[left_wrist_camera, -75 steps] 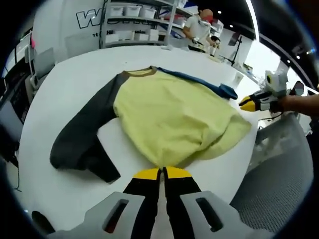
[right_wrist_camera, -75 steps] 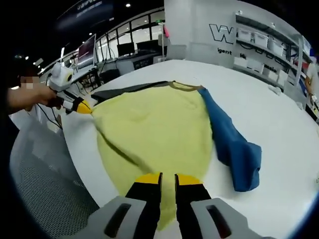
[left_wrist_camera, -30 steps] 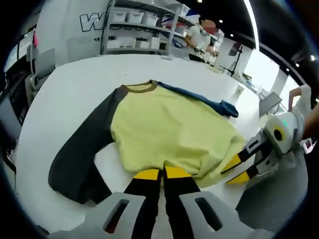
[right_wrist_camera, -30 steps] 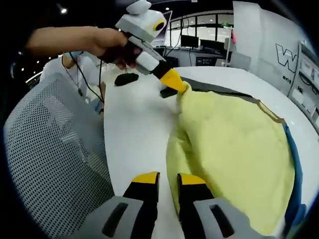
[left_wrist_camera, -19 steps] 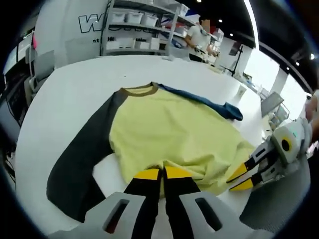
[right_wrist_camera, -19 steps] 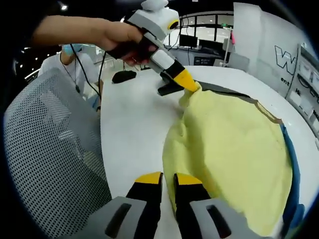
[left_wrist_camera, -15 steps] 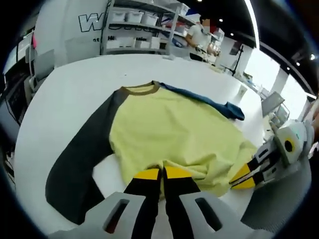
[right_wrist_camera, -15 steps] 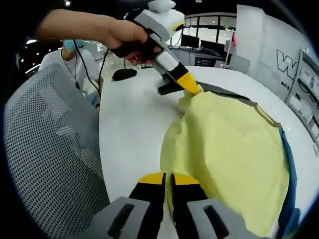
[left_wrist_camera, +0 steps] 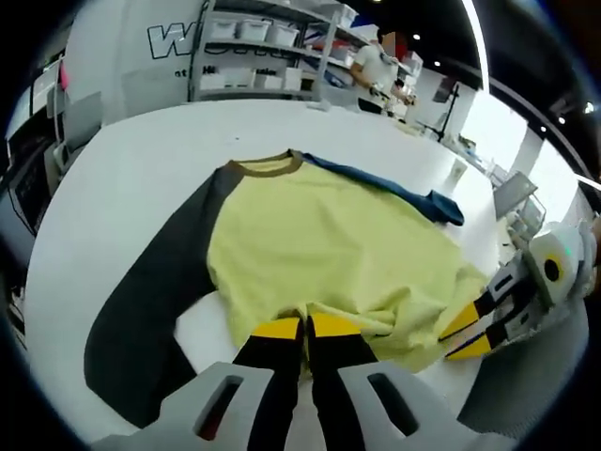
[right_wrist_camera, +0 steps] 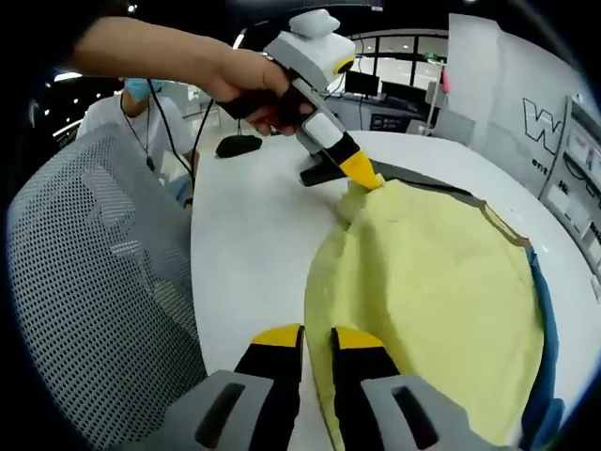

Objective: Fold the garment on the visible template until the final outline fits inside the template.

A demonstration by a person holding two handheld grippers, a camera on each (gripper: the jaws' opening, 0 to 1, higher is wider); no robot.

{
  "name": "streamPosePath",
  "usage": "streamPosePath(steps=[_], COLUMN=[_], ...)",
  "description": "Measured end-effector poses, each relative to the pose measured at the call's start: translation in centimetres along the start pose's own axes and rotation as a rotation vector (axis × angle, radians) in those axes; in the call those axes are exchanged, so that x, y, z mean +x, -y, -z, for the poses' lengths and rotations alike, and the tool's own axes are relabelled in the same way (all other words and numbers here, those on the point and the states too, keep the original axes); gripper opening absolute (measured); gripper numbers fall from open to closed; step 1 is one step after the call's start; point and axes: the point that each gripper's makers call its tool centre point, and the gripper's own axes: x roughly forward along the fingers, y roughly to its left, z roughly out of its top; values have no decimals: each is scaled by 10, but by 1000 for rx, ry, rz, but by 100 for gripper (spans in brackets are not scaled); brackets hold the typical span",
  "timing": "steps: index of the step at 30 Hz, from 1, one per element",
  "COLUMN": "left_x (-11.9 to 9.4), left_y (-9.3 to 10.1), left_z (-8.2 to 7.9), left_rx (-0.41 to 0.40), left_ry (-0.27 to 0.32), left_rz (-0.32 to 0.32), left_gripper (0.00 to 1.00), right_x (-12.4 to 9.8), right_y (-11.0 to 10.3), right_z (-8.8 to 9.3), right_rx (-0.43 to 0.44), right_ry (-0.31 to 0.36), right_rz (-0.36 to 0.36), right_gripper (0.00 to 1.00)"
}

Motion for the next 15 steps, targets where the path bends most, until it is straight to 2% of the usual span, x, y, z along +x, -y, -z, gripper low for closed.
streamPosePath(steps=[2,6,7,9,10,11,15], left_x=[-1,-6,-6,-8,-8,-8,-9], left_y=[0,0,0,-1,-2,-3,-2], left_z=[1,3,3,3,4,4,5], left_rx=[1,0,0,1,1,1,-1], left_ry=[0,5,7,9,9,8,9], left_rz=[-1,-2,-3,-4,-5,-6,-10], left_gripper=[5,5,5,5,5,5,5], right_x=[2,3,3,3,3,0,0], right_y=[-1,0,1,0,3,8,7], right_z=[2,3,2,2,-1,3,2], right_rx=[11,-25,-56,-58,-87,-126,-81], right_ry=[-6,-7,-4,-1,11,-16,-6], right_rz=[-3,18,28,23,39,65,41], right_gripper=[7,7,6,4,1,0,0])
